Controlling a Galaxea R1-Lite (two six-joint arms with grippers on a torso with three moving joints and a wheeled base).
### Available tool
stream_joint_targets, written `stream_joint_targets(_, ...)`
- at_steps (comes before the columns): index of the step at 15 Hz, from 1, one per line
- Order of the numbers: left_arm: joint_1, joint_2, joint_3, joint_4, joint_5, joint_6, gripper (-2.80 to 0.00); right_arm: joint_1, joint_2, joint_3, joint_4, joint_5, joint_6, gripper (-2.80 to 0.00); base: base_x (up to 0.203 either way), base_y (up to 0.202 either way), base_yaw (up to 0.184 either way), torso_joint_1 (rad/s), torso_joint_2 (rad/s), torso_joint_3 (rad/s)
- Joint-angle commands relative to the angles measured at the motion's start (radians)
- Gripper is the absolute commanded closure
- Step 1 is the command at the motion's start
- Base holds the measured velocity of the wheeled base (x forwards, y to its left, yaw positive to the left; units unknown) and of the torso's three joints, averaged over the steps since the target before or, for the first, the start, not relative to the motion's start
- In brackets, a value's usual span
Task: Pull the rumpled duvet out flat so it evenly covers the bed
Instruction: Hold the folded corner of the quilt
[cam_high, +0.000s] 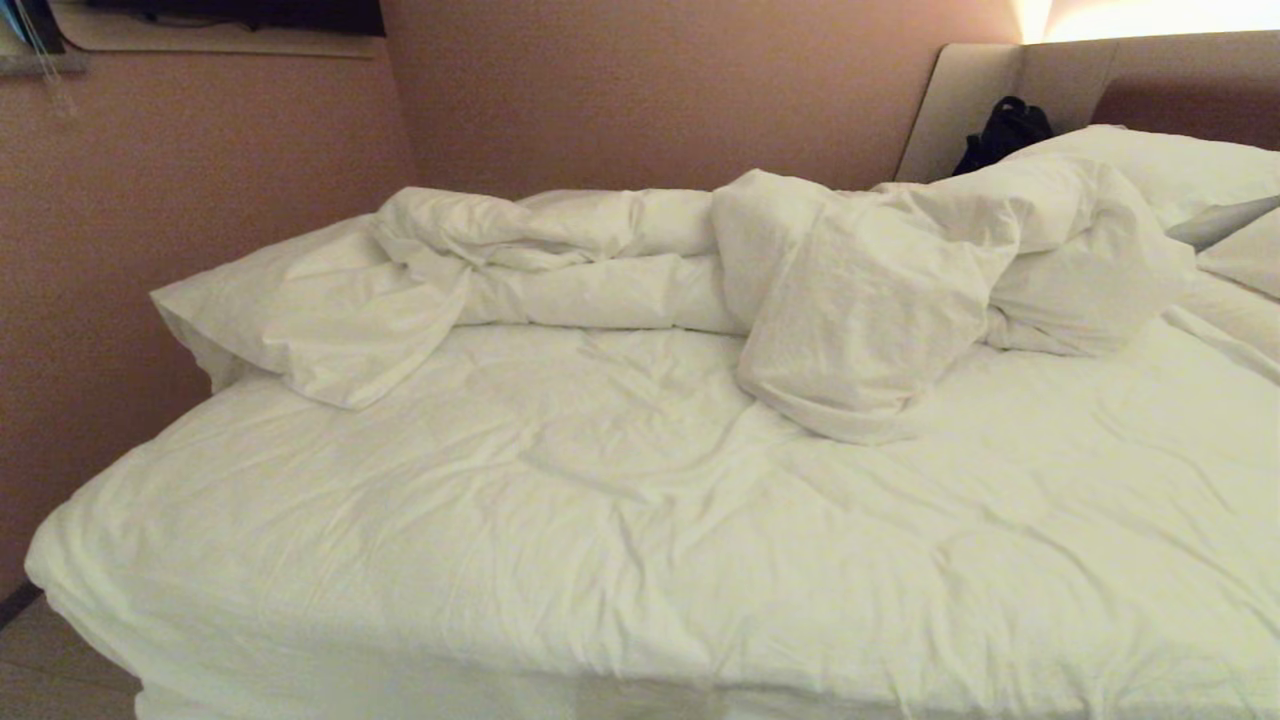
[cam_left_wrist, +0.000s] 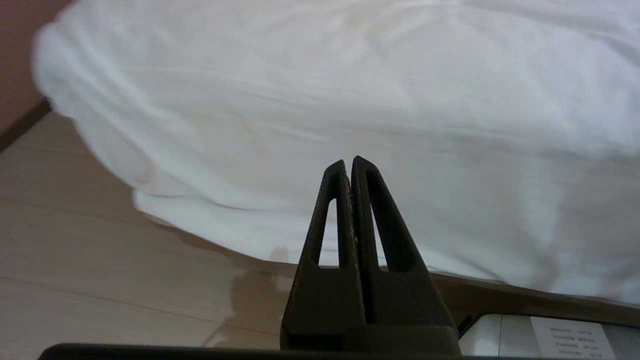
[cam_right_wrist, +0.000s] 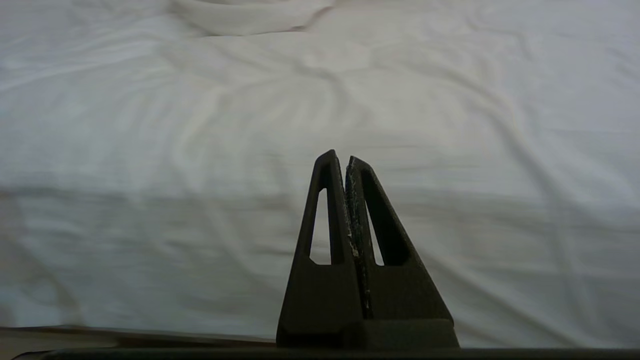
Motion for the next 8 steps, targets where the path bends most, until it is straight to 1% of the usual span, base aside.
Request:
stream_joint_targets(1,0.000,0.000,0.000,-0.001,0.000,-0.001,0.00,0.000,0.000,0.000,0.000,0.000,0.000,0.00,0.000,-0.187,-0.005,0.001,0.00,0.003)
stream_joint_targets(3,0.000,0.000,0.000,-0.001,0.002,-0.002,0.00,0.000,0.000,0.000,0.000,0.000,0.000,0.00,0.000,-0.130,0.000,0.002,0.00,0.006)
stream_joint_targets(8,0.000,0.000,0.000,-0.001,0.003,-0.008,0.00,0.000,0.000,0.000,0.000,0.000,0.000,0.00,0.000,0.000,0.000,0.000,0.00,0.000)
